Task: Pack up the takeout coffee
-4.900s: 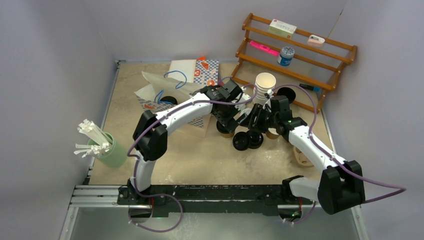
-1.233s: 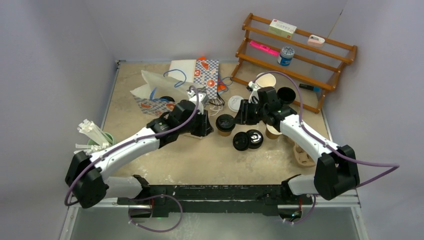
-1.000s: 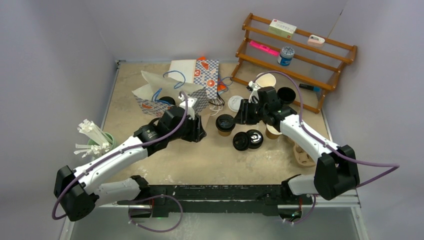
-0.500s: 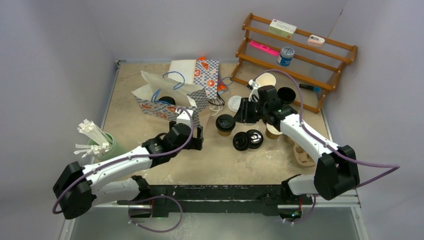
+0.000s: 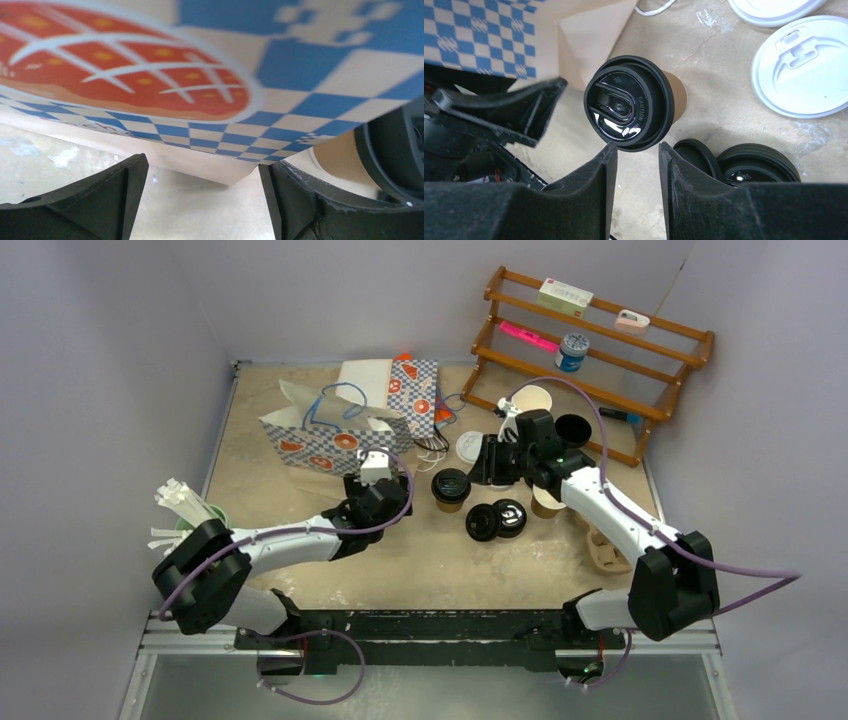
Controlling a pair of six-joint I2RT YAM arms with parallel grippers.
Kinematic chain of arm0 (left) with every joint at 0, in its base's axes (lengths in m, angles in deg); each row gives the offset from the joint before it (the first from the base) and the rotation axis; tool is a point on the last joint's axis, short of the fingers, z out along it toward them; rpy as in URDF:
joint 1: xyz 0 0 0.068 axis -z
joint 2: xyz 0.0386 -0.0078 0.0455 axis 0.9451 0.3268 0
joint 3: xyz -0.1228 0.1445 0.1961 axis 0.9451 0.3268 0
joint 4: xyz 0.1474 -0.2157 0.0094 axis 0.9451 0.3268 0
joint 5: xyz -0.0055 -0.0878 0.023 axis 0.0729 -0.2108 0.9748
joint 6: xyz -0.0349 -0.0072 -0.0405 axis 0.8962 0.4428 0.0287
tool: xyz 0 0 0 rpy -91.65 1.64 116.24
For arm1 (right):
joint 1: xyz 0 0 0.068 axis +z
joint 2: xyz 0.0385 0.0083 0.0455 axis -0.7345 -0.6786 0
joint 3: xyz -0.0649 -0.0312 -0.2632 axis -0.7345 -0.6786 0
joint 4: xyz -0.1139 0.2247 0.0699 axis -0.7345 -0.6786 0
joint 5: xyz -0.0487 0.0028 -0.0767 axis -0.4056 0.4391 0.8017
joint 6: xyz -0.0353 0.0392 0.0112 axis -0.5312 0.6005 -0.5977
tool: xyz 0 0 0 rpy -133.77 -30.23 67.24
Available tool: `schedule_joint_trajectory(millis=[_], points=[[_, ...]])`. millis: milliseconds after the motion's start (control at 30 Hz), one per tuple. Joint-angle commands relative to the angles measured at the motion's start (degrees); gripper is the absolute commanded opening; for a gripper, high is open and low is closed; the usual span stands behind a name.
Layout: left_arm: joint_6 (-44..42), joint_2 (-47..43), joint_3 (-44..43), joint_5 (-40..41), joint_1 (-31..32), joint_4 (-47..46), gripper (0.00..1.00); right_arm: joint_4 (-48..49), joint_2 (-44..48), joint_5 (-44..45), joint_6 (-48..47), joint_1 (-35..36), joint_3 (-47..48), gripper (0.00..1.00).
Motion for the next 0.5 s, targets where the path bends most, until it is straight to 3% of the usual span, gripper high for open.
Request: schedule_joint_trajectory(millis=[0,200,333,467], points=[[-5.4,-0.9,1.8,2.9,-5.7,-6.1,0.81,-2.2,2.1,3.0,-2.2,0.7,3.3,0.42],[-16.2,-3.3,5.3,-1.0,-13.0,-13.3,0.75,-4.5,1.3,8.8,-3.2,4.1,5.5,0.74],[-17.4,-3.8,3.1,-4.5,-14.1,-9.2,0.78,-5.3,-0.4,13.6,-2.9,7.3,6.8,0.93],[-12.1,-11.4,-0.5,-17.4,-13.4,3.8,0.77,-6.1,-2.0,16.3,-0.9,8.7,8.3,0.93]])
